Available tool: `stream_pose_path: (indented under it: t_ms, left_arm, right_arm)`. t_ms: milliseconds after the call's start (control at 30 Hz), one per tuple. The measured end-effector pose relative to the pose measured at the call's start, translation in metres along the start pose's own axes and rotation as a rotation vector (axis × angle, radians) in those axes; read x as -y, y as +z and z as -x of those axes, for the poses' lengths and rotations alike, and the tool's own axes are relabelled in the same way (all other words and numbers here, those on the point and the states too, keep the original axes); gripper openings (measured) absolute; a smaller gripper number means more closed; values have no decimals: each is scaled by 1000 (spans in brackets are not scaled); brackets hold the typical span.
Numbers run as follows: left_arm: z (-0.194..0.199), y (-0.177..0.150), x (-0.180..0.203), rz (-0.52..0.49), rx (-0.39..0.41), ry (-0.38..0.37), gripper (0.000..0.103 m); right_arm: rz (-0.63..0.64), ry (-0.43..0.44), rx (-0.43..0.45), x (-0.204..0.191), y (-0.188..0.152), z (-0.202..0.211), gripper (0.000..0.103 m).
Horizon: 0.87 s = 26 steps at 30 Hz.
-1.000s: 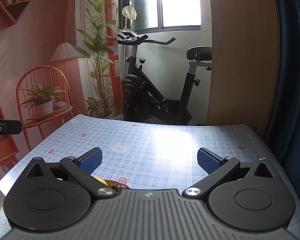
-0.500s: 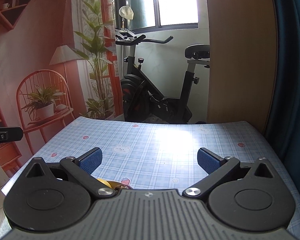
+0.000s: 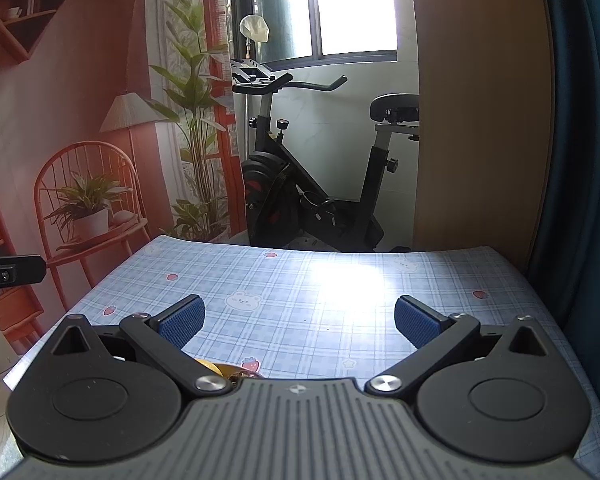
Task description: Organize fruits
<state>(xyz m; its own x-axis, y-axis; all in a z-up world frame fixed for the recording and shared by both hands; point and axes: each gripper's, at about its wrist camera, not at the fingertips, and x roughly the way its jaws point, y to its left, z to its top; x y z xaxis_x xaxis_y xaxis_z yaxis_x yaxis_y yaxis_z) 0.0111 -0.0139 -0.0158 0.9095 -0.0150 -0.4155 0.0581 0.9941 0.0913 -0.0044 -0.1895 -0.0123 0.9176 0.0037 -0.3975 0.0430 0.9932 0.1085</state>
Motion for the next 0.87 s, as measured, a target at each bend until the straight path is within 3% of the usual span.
stream_pose_path:
  t_ms: [867]
  left_arm:
    - [16,1,0,13,59,-3,99]
  right_arm:
    - [16,4,34,-1,3,16,103]
